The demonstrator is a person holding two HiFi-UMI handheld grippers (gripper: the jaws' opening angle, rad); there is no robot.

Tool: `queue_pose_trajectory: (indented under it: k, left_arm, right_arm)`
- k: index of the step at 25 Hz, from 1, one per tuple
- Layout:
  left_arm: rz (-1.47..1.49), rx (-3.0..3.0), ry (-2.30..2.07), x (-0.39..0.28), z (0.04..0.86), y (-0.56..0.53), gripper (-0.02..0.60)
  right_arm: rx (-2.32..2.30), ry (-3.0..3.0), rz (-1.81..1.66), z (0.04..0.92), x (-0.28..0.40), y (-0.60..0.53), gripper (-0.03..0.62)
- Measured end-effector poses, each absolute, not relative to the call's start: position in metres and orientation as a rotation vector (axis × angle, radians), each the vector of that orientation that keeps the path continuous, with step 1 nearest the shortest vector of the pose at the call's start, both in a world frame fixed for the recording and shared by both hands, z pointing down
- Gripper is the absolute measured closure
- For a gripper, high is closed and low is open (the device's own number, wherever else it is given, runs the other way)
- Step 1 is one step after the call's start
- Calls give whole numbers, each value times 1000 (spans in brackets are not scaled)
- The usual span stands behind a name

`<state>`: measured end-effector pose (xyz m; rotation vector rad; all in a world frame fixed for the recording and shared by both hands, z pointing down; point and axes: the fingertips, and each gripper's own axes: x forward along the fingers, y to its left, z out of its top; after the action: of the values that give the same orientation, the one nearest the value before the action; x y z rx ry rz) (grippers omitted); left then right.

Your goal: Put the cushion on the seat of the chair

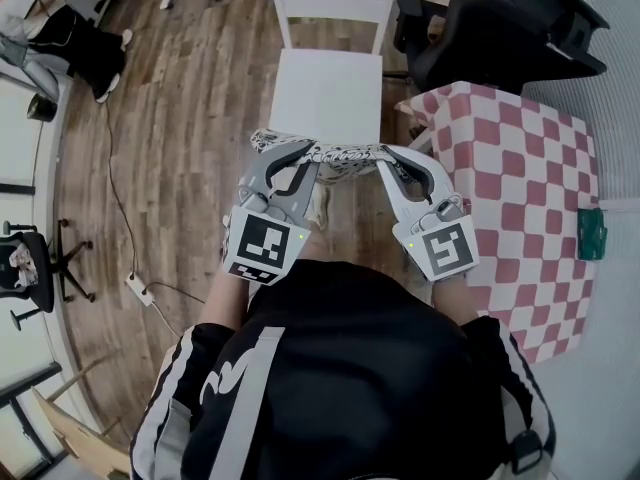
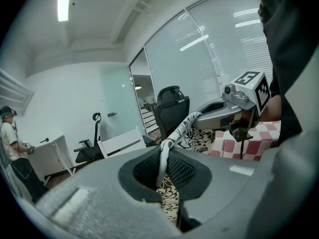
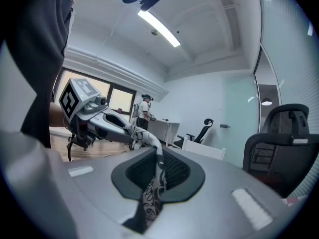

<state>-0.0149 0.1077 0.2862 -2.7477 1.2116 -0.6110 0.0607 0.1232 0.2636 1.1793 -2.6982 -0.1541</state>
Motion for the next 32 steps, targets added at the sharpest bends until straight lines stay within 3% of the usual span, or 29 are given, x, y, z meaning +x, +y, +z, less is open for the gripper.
queue_pose_trajectory:
  k: [32]
  left_arm:
    - [-658, -2850, 1072, -41, 311, -118, 566]
  right_arm:
    - [1278, -2593, -57, 283, 34, -102, 579]
